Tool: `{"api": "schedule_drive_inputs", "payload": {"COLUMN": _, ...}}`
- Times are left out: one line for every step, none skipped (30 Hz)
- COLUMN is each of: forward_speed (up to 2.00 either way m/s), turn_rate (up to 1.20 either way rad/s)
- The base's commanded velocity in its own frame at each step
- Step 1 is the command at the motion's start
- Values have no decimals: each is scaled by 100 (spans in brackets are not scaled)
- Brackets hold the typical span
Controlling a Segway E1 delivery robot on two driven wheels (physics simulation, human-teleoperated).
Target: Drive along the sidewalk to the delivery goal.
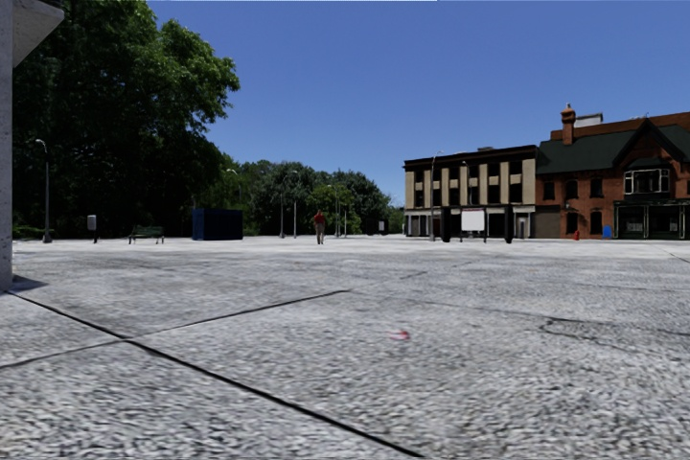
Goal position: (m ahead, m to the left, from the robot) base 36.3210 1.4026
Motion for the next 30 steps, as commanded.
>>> {"api": "schedule_drive_inputs", "payload": {"forward_speed": 200, "turn_rate": 0}}
{"api": "schedule_drive_inputs", "payload": {"forward_speed": 200, "turn_rate": 0}}
{"api": "schedule_drive_inputs", "payload": {"forward_speed": 200, "turn_rate": 0}}
{"api": "schedule_drive_inputs", "payload": {"forward_speed": 200, "turn_rate": 0}}
{"api": "schedule_drive_inputs", "payload": {"forward_speed": 200, "turn_rate": 0}}
{"api": "schedule_drive_inputs", "payload": {"forward_speed": 200, "turn_rate": 0}}
{"api": "schedule_drive_inputs", "payload": {"forward_speed": 200, "turn_rate": 0}}
{"api": "schedule_drive_inputs", "payload": {"forward_speed": 200, "turn_rate": 0}}
{"api": "schedule_drive_inputs", "payload": {"forward_speed": 200, "turn_rate": 0}}
{"api": "schedule_drive_inputs", "payload": {"forward_speed": 200, "turn_rate": 0}}
{"api": "schedule_drive_inputs", "payload": {"forward_speed": 200, "turn_rate": 0}}
{"api": "schedule_drive_inputs", "payload": {"forward_speed": 200, "turn_rate": 0}}
{"api": "schedule_drive_inputs", "payload": {"forward_speed": 200, "turn_rate": 0}}
{"api": "schedule_drive_inputs", "payload": {"forward_speed": 200, "turn_rate": 0}}
{"api": "schedule_drive_inputs", "payload": {"forward_speed": 200, "turn_rate": 0}}
{"api": "schedule_drive_inputs", "payload": {"forward_speed": 200, "turn_rate": 0}}
{"api": "schedule_drive_inputs", "payload": {"forward_speed": 200, "turn_rate": 0}}
{"api": "schedule_drive_inputs", "payload": {"forward_speed": 200, "turn_rate": 0}}
{"api": "schedule_drive_inputs", "payload": {"forward_speed": 200, "turn_rate": 0}}
{"api": "schedule_drive_inputs", "payload": {"forward_speed": 200, "turn_rate": 0}}
{"api": "schedule_drive_inputs", "payload": {"forward_speed": 200, "turn_rate": 0}}
{"api": "schedule_drive_inputs", "payload": {"forward_speed": 200, "turn_rate": 0}}
{"api": "schedule_drive_inputs", "payload": {"forward_speed": 200, "turn_rate": 0}}
{"api": "schedule_drive_inputs", "payload": {"forward_speed": 200, "turn_rate": 0}}
{"api": "schedule_drive_inputs", "payload": {"forward_speed": 200, "turn_rate": 0}}
{"api": "schedule_drive_inputs", "payload": {"forward_speed": 200, "turn_rate": 0}}
{"api": "schedule_drive_inputs", "payload": {"forward_speed": 200, "turn_rate": 0}}
{"api": "schedule_drive_inputs", "payload": {"forward_speed": 200, "turn_rate": 0}}
{"api": "schedule_drive_inputs", "payload": {"forward_speed": 200, "turn_rate": 0}}
{"api": "schedule_drive_inputs", "payload": {"forward_speed": 200, "turn_rate": 0}}
